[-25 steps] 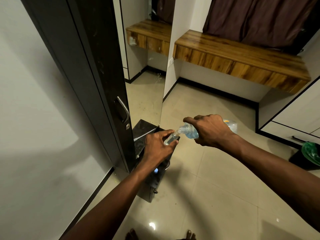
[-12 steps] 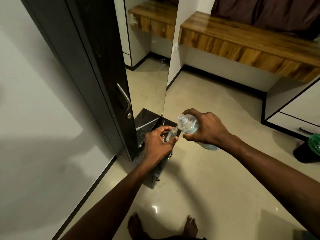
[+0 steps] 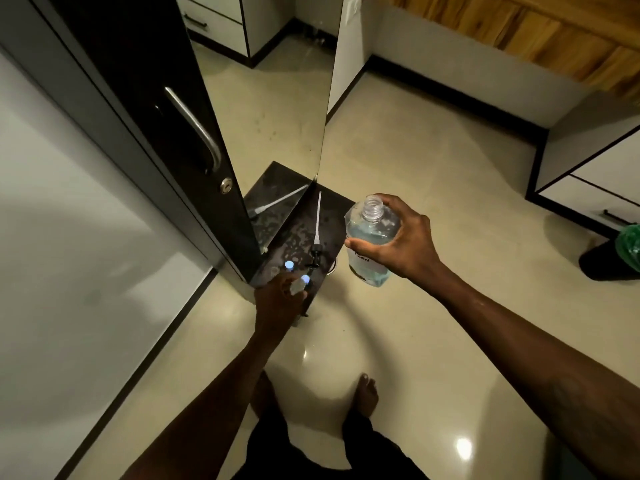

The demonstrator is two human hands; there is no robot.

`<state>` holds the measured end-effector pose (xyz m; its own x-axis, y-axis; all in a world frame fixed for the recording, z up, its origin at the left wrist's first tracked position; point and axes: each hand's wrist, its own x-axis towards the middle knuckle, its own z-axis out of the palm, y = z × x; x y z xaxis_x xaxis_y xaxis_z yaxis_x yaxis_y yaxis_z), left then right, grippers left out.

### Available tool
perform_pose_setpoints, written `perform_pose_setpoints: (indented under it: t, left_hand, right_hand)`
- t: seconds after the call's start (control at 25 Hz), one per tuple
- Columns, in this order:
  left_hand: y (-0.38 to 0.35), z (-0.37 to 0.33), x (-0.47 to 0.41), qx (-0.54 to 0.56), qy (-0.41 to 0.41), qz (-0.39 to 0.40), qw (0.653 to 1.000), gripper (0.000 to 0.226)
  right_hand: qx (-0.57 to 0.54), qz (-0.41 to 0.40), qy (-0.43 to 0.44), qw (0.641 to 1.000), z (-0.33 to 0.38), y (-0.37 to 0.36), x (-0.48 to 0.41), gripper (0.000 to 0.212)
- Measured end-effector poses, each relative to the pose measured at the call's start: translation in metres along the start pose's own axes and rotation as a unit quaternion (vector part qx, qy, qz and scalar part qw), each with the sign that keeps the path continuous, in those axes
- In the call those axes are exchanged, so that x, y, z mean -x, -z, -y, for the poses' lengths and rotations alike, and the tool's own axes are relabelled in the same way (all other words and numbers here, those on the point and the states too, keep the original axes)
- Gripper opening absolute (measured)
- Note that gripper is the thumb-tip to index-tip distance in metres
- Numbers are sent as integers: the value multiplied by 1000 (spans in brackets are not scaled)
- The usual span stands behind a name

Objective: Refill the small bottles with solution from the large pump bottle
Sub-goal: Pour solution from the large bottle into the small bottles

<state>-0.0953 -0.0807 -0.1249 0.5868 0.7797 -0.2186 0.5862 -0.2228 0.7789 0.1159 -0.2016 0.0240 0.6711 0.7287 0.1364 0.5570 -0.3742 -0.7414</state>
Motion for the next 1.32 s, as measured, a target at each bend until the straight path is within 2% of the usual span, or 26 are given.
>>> perform_pose_setpoints:
  t: [0.12,0.36,0.68,0.84,0.96,1.24,1.32]
  left_hand:
    - [-27,23,-5,-17,-11,-44,999,19]
    - [-48,44,-23,-4,11,-65,998,14]
    - [-54,57,-25,28,7,-92,995,26]
    - [-46,76,-16,113,7,-167,979,25]
    - [-37,79,-23,119,14,-202,972,34]
    - [-30,70,-49,49,-28,-104,993,44]
    - [-28,71,-53,48,-26,-105,993,42]
  right_hand:
    - [-25,-6,9,1000,-20,-13,0,78]
    - [-44,1,29,999,-36,-34,-2,79]
    - [-50,33,35,998,-37,-44,-5,81]
    - [-50,37,39,997,-35,-45,-7,81]
    - [-55,31,34,997,-35,-47,-7,81]
    - [-57,42,28,997,-36,-50,2,79]
    - [-51,45,30,997,-36,-48,4,79]
